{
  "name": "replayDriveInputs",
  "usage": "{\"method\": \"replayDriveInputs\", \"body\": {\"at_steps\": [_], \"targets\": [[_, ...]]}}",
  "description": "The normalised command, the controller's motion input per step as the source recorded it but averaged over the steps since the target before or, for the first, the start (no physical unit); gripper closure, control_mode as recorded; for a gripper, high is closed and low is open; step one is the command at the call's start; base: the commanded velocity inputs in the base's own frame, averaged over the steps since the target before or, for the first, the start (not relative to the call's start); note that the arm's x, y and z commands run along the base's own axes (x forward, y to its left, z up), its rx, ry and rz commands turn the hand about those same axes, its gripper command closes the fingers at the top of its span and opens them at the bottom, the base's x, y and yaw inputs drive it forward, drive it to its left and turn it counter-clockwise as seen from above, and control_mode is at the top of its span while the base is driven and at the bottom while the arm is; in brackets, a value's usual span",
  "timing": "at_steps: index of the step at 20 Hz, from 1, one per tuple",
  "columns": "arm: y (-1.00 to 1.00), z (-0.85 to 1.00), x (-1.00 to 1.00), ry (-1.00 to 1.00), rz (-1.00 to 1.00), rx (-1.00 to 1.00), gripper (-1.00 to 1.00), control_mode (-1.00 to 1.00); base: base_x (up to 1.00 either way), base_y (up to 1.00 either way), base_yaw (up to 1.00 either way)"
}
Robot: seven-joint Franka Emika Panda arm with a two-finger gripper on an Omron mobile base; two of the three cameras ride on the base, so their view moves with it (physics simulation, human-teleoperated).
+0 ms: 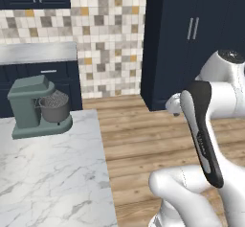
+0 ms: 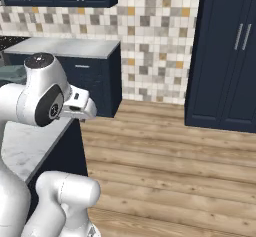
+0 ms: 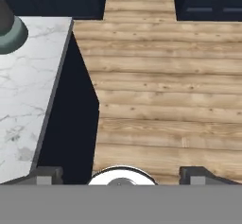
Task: Navigate to the coffee machine.
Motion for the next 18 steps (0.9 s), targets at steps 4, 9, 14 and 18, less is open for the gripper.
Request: {"method": "replayDriveInputs", "body": {"at_steps": [4, 9, 14, 18], "targets": [[-0.09, 0.09, -0.22, -0.03, 0.0, 0.0, -1.0, 1.0, -0.64, -0.51, 0.02], [0.0, 0.0, 0.0, 0.0, 0.0, 0.0, -1.0, 1.0, -0.68, -1.0, 0.47], [0.0, 0.0, 0.0, 0.0, 0.0, 0.0, -1.0, 1.0, -0.36, -0.55, 0.87], [0.0, 0.0, 0.0, 0.0, 0.0, 0.0, -1.0, 1.0, -0.1, -0.28, 0.98]]}}
